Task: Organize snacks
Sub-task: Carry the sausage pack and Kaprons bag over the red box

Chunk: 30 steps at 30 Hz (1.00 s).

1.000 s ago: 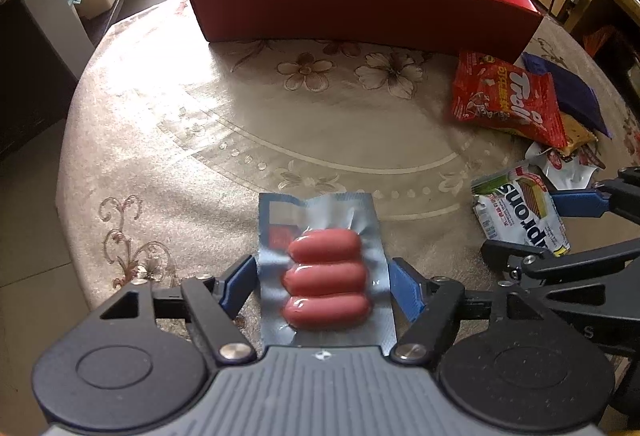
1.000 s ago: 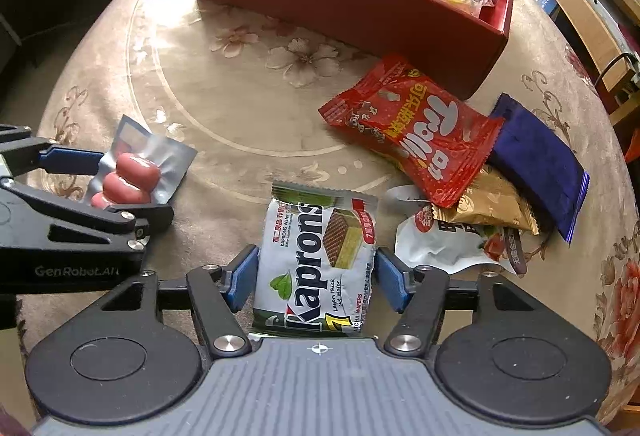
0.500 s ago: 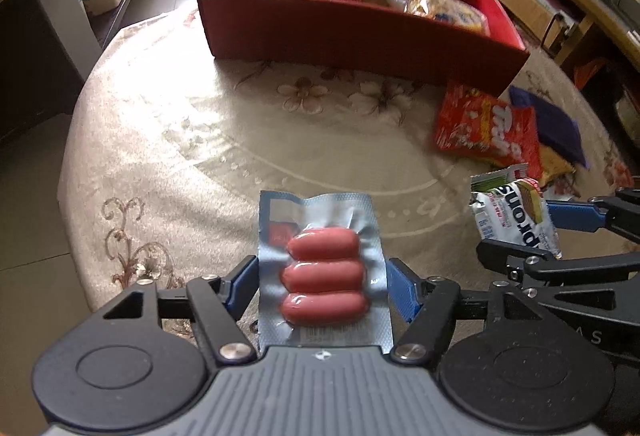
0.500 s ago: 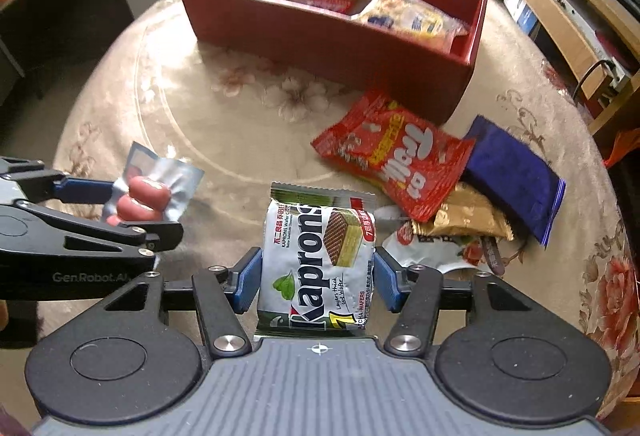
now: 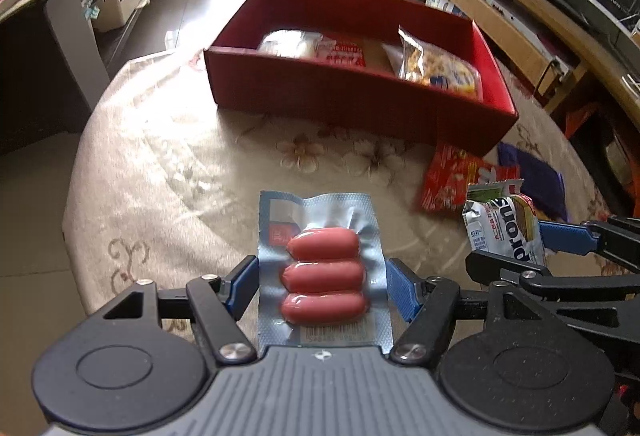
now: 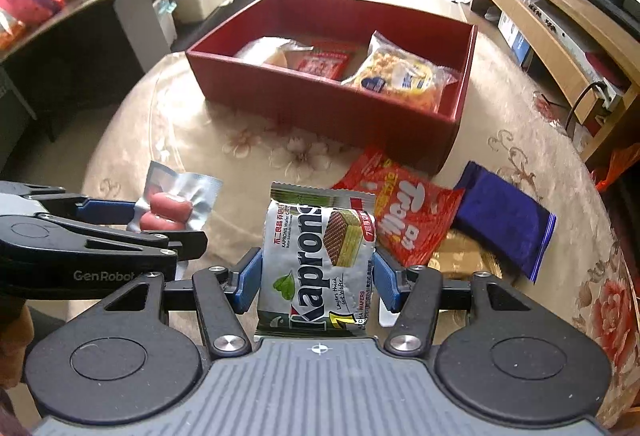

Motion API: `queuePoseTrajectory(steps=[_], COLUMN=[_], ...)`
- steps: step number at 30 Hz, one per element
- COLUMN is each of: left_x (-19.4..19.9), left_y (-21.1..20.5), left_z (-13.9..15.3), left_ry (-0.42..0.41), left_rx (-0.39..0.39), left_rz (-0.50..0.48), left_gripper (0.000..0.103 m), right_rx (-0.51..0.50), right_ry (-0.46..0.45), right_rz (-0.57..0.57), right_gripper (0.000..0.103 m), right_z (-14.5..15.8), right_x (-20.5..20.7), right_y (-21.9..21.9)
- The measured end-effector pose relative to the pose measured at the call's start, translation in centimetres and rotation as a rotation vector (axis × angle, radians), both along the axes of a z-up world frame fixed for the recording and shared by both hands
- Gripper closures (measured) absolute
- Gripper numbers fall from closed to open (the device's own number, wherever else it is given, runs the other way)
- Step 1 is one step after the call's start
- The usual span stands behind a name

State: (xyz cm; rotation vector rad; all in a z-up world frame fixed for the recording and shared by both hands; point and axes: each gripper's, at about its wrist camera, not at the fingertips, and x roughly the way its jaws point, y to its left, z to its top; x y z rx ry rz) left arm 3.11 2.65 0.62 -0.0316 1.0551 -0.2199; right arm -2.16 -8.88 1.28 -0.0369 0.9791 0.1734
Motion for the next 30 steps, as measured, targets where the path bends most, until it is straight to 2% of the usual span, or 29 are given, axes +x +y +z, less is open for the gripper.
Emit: queuePoseTrajectory(steps=[11, 30], left_x=[2.4, 9.1], left_y=[-1.1, -2.1], left_z=[2.0, 5.3], left_ry=[-0.059, -0.154], left_rx=[0.004, 0.003], left_rz=[0.008, 0.056], left_gripper=[0.036, 0.037], right_rx=[0.023, 0.06], right_ry=[-0.064, -0.162], right_rz=[-0.039, -0.117], right_gripper=[0.038, 0.038], right_z=[1.9, 4.6], right_x=[1.7, 7.4], right_y=[-1.1, -2.4])
